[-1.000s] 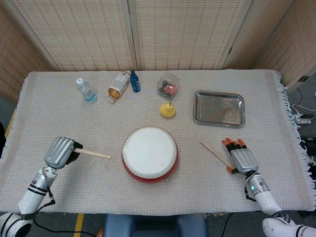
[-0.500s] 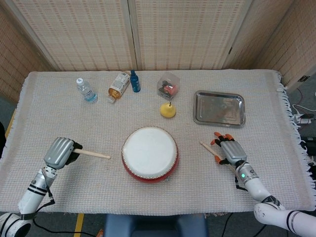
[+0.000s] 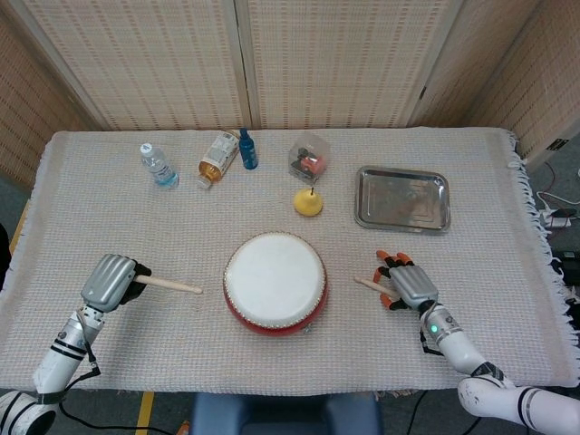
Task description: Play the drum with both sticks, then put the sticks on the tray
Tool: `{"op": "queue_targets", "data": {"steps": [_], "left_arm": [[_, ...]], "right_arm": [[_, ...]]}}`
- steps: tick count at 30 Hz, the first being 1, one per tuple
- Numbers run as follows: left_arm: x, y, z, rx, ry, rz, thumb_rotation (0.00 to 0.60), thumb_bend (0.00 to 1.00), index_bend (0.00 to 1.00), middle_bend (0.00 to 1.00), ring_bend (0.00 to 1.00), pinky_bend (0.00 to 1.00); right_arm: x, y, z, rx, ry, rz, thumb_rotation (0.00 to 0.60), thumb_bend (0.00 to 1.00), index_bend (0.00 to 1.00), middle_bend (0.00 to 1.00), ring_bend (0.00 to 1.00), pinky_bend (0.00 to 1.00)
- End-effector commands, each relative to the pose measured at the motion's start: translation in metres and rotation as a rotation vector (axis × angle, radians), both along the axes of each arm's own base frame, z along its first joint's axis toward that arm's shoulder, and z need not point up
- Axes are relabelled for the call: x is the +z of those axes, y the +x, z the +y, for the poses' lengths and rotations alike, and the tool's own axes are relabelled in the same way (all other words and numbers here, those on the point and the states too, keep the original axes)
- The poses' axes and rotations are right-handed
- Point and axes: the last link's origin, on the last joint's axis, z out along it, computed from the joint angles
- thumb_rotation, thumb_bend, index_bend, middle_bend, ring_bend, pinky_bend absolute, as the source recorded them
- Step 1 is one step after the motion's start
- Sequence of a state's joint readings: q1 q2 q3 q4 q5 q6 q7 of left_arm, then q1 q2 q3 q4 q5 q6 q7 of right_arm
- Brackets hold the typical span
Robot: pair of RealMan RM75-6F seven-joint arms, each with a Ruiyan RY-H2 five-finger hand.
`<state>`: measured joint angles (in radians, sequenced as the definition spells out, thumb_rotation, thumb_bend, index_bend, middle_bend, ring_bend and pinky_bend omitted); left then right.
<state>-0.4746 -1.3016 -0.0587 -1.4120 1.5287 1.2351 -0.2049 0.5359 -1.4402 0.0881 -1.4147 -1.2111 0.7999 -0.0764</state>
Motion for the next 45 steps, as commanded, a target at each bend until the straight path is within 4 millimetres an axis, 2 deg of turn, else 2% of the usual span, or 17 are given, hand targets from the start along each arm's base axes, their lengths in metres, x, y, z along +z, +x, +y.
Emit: {"op": "queue_targets", "data": {"steps": [1,5,10,15,28,31,34,38,41,45], "left_arm": [[0.0,-0.001,0.0,0.001,-0.001,0.001,0.6,0.87,1.0,1.0,1.0,1.0],[-0.001,-0.001,-0.001,0.002,-0.005,0.0,0.6,0.87,1.0,1.0,1.0,1.0],[-0.001,-0.001,-0.001,0.002,-0.01,0.003,0.6,0.87,1.0,1.0,1.0,1.0],[-0.001,-0.003,-0.002,0.007,-0.014,0.006,0.6,0.87,1.0,1.0,1.0,1.0],[-0.002,-0.006,-0.003,0.015,-0.019,0.004,0.6,0.86,1.0,1.0,1.0,1.0],[-0.002,-0.007,-0.003,0.016,-0.019,0.003,0.6,0.86,1.0,1.0,1.0,1.0],[-0.002,-0.007,-0.003,0.017,-0.019,0.003,0.6,0.86,1.0,1.0,1.0,1.0],[-0.002,-0.007,-0.003,0.019,-0.018,0.003,0.6,0.86,1.0,1.0,1.0,1.0],[0.0,-0.008,-0.004,0.021,-0.014,0.0,0.6,0.86,1.0,1.0,1.0,1.0],[0.003,-0.008,-0.004,0.027,-0.005,-0.009,0.6,0.86,1.0,1.0,1.0,1.0]], "right_arm": [[0.001,0.002,0.014,0.035,0.014,-0.015,0.6,0.43,0.43,0.0,0.0,0.0],[0.004,-0.002,0.014,0.045,-0.016,0.003,0.6,0.4,0.45,0.0,0.0,0.0],[0.0,-0.004,0.011,0.03,-0.052,0.001,0.6,0.31,0.46,0.0,0.0,0.0],[-0.01,-0.003,0.013,0.036,-0.07,-0.005,0.6,0.31,0.47,0.0,0.0,0.0],[-0.019,-0.004,0.019,0.033,-0.062,-0.014,0.6,0.3,0.51,0.01,0.0,0.0],[-0.019,-0.004,0.02,0.038,-0.063,-0.018,0.6,0.35,0.54,0.03,0.0,0.0],[-0.018,-0.003,0.02,0.037,-0.07,-0.029,0.6,0.47,0.6,0.05,0.0,0.0],[-0.015,-0.003,0.021,0.034,-0.082,-0.059,0.6,0.56,0.64,0.08,0.0,0.0],[-0.01,-0.002,0.022,0.027,-0.095,-0.105,0.6,0.59,0.65,0.09,0.0,0.0],[0.009,0.005,0.02,-0.006,-0.14,-0.271,0.6,0.59,0.67,0.12,0.0,0.0]]}}
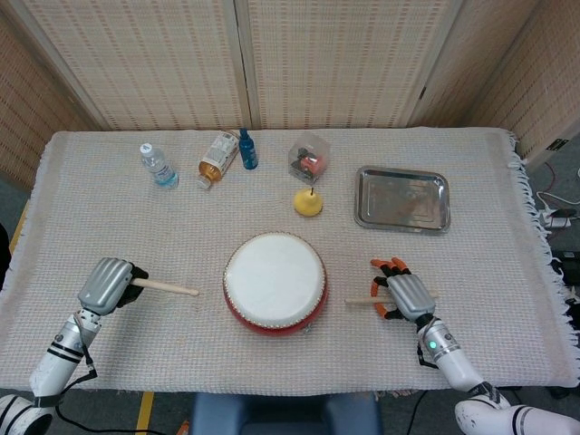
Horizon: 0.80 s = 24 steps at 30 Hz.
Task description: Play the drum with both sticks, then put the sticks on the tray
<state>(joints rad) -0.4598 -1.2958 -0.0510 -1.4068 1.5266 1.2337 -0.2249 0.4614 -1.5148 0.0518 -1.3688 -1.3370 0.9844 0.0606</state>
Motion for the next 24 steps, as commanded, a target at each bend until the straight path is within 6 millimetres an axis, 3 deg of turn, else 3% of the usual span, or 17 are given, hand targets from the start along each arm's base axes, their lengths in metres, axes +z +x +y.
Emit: {"op": "queue_targets", "data": {"steps": [1,5,12,20,24], "left_arm": [[0.002,0.0,-0.001,0.004,0.005,-0.006,0.6,0.86,1.0,1.0,1.0,1.0],[0.005,0.0,-0.002,0.009,0.014,-0.017,0.6,0.86,1.0,1.0,1.0,1.0],[0.007,0.003,-0.005,0.008,0.016,-0.021,0.6,0.86,1.0,1.0,1.0,1.0],[0.007,0.007,-0.004,0.0,0.015,-0.02,0.6,0.86,1.0,1.0,1.0,1.0],[0.007,0.008,-0.004,0.0,0.01,-0.017,0.6,0.86,1.0,1.0,1.0,1.0]], "right_arm": [[0.023,0.007,-0.002,-0.024,-0.05,-0.186,0.6,0.59,0.67,0.12,0.0,0.0],[0.05,0.01,-0.005,-0.071,-0.106,-0.441,0.6,0.59,0.68,0.16,0.0,0.07],[0.083,-0.012,-0.005,-0.228,-0.126,-0.922,0.6,0.59,0.68,0.2,0.05,0.12],[0.084,-0.036,-0.008,-0.363,0.024,-1.348,0.6,0.59,0.66,0.21,0.08,0.12],[0.069,-0.045,-0.016,-0.428,0.093,-1.417,0.6,0.59,0.66,0.22,0.11,0.13]]}}
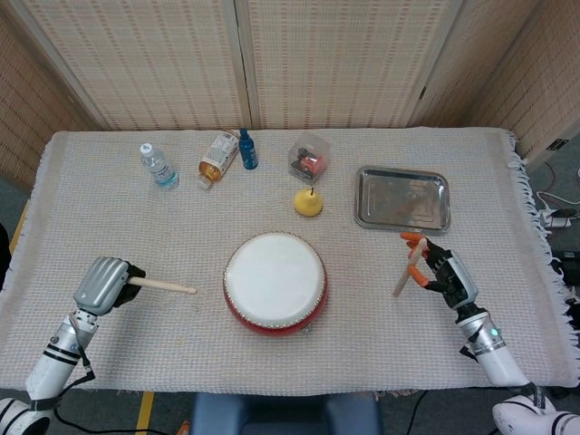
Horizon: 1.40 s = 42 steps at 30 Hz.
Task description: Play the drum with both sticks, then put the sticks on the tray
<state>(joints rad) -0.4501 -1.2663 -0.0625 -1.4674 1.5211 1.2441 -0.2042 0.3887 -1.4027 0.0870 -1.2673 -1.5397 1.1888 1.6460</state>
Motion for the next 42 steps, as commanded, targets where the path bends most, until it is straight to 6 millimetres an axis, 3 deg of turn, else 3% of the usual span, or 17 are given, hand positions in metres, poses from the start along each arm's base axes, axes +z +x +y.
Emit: {"op": "queue_targets", "data": {"steps": [1,13,16,20,24,32,42], "left_arm": [[0.0,0.0,0.0,0.002,-0.003,0.001,0.6,0.86,1.0,1.0,1.0,1.0],[-0.001,-0.004,-0.001,0.011,-0.01,0.004,0.6,0.85,1.0,1.0,1.0,1.0],[-0.001,-0.006,-0.001,0.014,-0.011,0.005,0.6,0.85,1.0,1.0,1.0,1.0],[-0.001,-0.008,-0.002,0.018,-0.013,0.005,0.6,0.85,1.0,1.0,1.0,1.0],[-0.001,-0.009,-0.003,0.018,-0.015,0.004,0.6,0.85,1.0,1.0,1.0,1.0],[0.001,-0.008,-0.004,0.012,-0.014,0.006,0.6,0.85,1.0,1.0,1.0,1.0],[0.0,-0.008,-0.005,0.014,-0.017,0.007,0.6,0.85,1.0,1.0,1.0,1.0]], "right_arm": [[-0.009,-0.019,-0.009,-0.007,0.086,-0.161,0.6,0.59,0.66,0.23,0.11,0.13],[-0.045,-0.02,-0.03,-0.068,0.201,-0.301,0.6,0.59,0.63,0.27,0.19,0.22],[-0.046,-0.019,-0.032,-0.056,0.203,-0.336,0.6,0.59,0.56,0.28,0.21,0.25],[-0.046,-0.023,-0.032,-0.032,0.204,-0.336,0.6,0.59,0.37,0.29,0.24,0.28],[-0.048,-0.026,-0.032,-0.015,0.208,-0.341,0.6,0.54,0.3,0.3,0.26,0.28],[-0.053,-0.028,-0.025,0.044,0.219,-0.293,0.6,0.44,0.3,0.3,0.27,0.3],[-0.059,-0.024,-0.014,0.088,0.201,-0.231,0.6,0.38,0.41,0.34,0.29,0.32]]}}
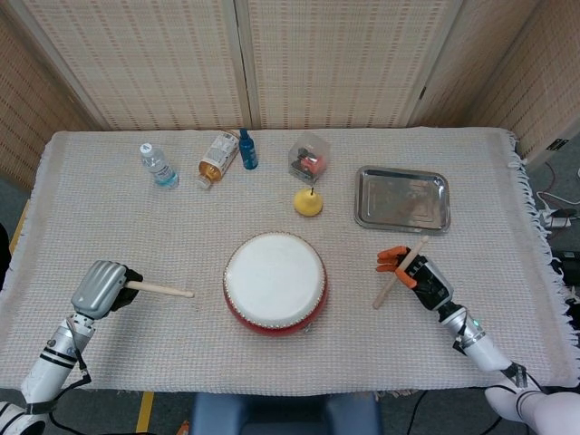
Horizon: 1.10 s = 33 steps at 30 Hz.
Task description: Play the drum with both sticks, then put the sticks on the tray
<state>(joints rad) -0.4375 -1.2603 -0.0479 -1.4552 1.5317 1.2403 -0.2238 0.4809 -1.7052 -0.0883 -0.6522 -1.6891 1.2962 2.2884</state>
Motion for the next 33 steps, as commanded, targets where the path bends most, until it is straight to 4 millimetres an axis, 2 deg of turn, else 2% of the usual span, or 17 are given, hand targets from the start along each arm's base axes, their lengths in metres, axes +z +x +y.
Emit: {"op": "queue_targets", "data": {"steps": [1,10,19,28,33], "left_arm": [[0.0,0.0,0.0,0.0,0.0,-0.001,0.6,0.85,1.0,1.0,1.0,1.0],[0.0,-0.002,-0.001,0.007,0.001,-0.002,0.6,0.84,1.0,1.0,1.0,1.0],[0.0,-0.004,-0.001,0.009,-0.003,0.001,0.6,0.84,1.0,1.0,1.0,1.0],[-0.001,-0.005,-0.002,0.009,-0.008,0.005,0.6,0.84,1.0,1.0,1.0,1.0],[-0.002,-0.005,-0.002,0.009,-0.012,0.009,0.6,0.84,1.0,1.0,1.0,1.0]], "right_arm": [[-0.004,0.001,0.003,0.009,0.006,0.018,0.6,0.37,0.42,0.34,0.29,0.32],[-0.018,0.009,0.006,0.049,0.039,0.094,0.6,0.28,0.49,0.37,0.31,0.35],[-0.031,0.014,0.007,0.07,0.069,0.148,0.6,0.26,0.6,0.41,0.34,0.36],[-0.041,0.016,0.008,0.085,0.086,0.193,0.6,0.25,0.81,0.51,0.43,0.42],[-0.046,0.017,0.01,0.086,0.081,0.21,0.6,0.25,0.88,0.61,0.54,0.48]]}}
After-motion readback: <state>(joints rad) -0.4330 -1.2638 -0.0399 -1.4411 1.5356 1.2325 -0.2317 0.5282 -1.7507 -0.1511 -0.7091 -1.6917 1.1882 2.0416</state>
